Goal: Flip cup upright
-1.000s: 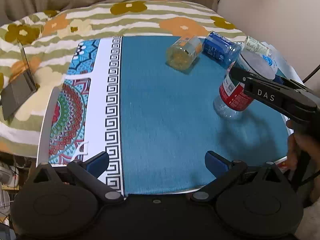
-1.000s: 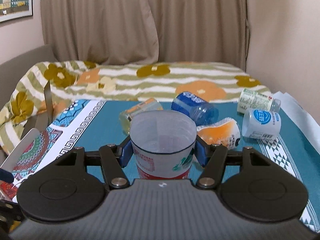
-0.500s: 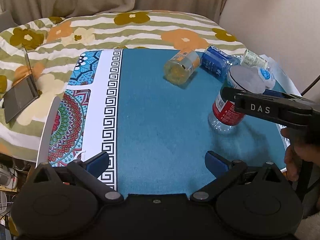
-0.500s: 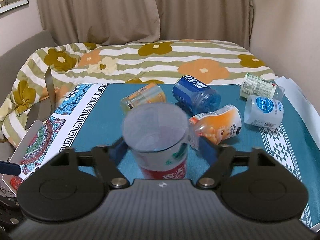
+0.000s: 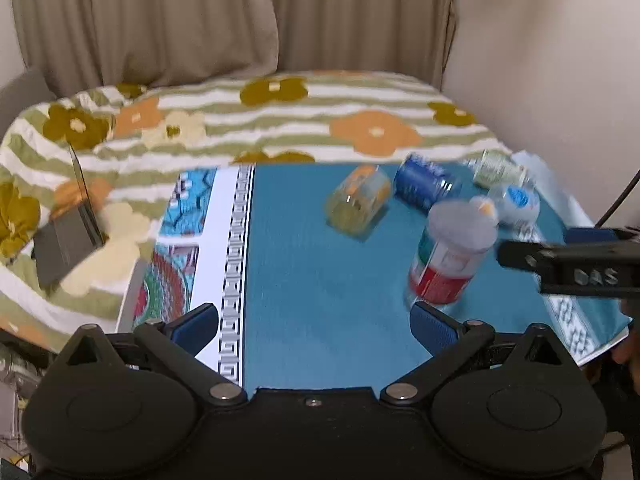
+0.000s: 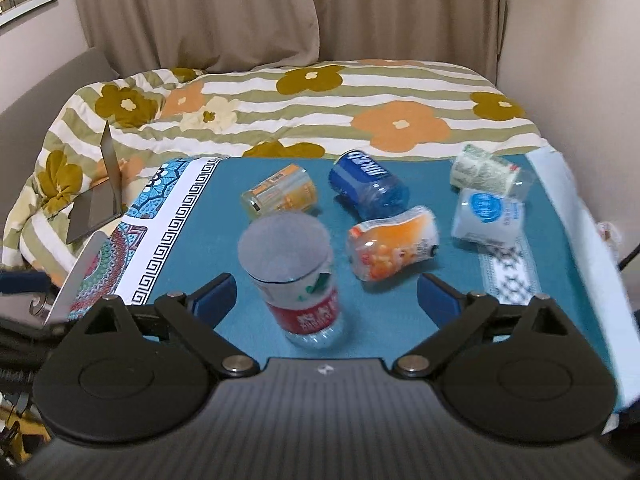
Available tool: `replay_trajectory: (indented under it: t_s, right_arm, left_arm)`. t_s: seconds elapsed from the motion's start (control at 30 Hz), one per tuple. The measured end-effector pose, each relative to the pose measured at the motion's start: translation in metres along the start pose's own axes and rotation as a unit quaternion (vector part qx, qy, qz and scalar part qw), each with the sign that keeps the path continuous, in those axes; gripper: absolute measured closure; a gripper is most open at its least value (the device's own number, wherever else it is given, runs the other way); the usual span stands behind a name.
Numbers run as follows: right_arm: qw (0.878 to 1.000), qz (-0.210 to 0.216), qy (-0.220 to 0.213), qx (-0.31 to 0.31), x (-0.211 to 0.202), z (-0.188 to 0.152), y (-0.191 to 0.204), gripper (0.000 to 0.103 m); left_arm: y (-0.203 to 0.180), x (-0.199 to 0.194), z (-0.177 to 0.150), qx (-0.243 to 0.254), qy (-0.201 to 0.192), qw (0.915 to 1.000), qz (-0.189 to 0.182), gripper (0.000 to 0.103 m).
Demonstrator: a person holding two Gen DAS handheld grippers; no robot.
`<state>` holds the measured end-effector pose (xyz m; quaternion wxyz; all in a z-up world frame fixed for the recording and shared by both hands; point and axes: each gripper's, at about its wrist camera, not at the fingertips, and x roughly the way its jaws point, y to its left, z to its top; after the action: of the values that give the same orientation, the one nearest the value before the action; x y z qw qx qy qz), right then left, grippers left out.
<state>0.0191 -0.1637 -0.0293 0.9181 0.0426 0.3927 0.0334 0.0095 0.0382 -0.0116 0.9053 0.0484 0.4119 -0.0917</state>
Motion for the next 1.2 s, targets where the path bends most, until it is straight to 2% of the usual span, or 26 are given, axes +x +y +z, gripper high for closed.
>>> replay_trajectory:
  t_s: [0.2,0.4,0.63,1.2]
  right_arm:
    - [1.0,-0.029,0.007,0.004,-0.037,0.005,-0.022,0.0]
    - [0.998,-0.05,0.021,0.013,-0.05,-0.003,-0.039,0.0]
    - [0.998,-0.056,0.024,0.031,-0.052,-0.013,-0.05,0.0]
    - [0.997,-0.057,0.024,0.037,-0.052,-0.015,-0.061,0.0]
  left_arm:
    - [-0.017,-0.02,0.011,0.009,-0.038,0.999,0.022,0.0]
    - [-0.029,-0.029,0.01,0.022,-0.059,0.9972,0.04,0.0]
    - [-0.035,-0.034,0.003,0.01,-0.064,0.9971,0.041,0.0]
    - [-0.044,-0.034,0.004,0.013,-0.066,0.9968,0.043,0.0]
